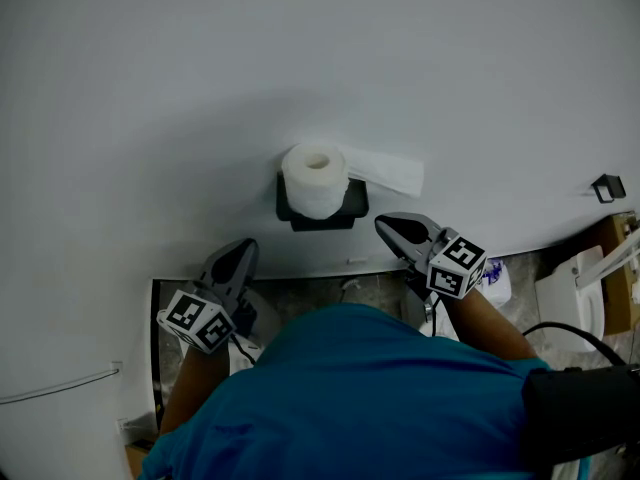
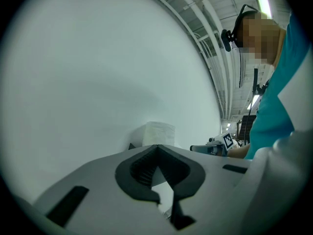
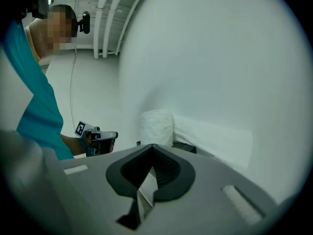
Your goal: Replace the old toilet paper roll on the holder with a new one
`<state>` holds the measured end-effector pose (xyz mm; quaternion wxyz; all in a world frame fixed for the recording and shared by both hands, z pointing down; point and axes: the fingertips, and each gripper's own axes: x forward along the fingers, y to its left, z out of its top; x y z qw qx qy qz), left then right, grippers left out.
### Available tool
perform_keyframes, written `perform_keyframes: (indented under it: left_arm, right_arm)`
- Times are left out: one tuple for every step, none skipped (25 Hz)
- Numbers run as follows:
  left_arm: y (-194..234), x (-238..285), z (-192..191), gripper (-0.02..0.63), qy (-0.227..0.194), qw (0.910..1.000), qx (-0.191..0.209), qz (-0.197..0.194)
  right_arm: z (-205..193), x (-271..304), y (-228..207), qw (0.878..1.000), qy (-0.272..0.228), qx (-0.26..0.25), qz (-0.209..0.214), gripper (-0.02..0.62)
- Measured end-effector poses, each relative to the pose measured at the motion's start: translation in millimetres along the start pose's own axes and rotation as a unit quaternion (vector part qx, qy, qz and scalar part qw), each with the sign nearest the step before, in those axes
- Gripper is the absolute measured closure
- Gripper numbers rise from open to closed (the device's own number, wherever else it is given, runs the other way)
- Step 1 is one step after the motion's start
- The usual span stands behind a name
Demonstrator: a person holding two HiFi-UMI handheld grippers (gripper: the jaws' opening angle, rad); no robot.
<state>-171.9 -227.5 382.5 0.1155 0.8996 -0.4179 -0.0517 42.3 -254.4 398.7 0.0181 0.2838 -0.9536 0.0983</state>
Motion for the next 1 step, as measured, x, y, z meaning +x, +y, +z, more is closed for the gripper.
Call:
perform_keyframes:
  left_arm:
    - [-0.5,0.2,-0.4,0.597,0.000,1.0000,0.000,-0.001]
  right_arm:
    - [0.2,0.1,0.3,1.000,0.000,-0.001,0.001,0.594]
